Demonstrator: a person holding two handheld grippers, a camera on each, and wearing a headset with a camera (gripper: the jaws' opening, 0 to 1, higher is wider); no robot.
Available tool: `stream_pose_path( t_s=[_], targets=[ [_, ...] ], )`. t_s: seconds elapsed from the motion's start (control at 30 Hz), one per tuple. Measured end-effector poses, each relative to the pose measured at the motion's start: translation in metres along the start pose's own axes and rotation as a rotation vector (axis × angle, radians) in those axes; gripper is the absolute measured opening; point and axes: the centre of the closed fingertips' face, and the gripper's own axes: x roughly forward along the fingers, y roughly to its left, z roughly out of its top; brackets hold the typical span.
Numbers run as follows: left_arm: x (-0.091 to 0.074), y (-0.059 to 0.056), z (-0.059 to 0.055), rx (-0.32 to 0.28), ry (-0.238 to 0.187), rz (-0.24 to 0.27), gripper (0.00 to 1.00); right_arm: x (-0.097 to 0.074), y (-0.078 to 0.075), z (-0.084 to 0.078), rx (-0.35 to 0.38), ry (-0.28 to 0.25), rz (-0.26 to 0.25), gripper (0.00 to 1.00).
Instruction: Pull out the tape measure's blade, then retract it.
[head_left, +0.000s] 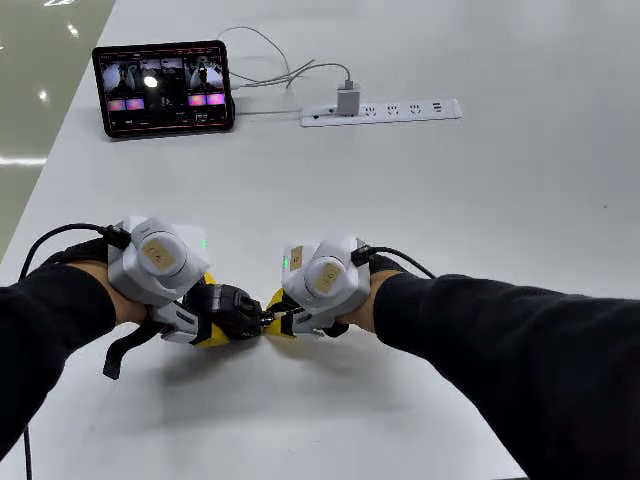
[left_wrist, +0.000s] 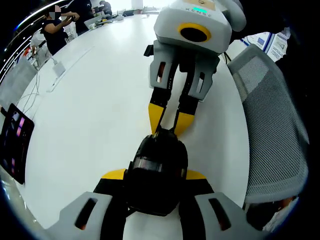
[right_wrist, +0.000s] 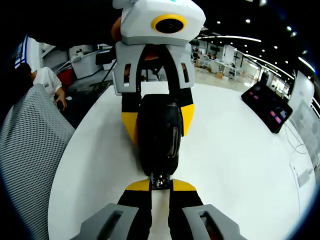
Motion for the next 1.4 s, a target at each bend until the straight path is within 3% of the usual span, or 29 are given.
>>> stream_pose_path(
  t_s=[0.83, 1.4],
  targets=[
    [0.0005, 0.0011, -0.0002, -0.016, -0.019, 0.004, 0.34, -0.0046, -0.0018, -0.005, 0.037, 0.015, 0.009, 0.11],
    [-0.0003, 0.0009, -0.0006, -0.018, -0.023, 0.003, 0.34, 0.0006, -0.0026, -0.0001, 0.03, -0.022, 0.007, 0.11]
  ],
)
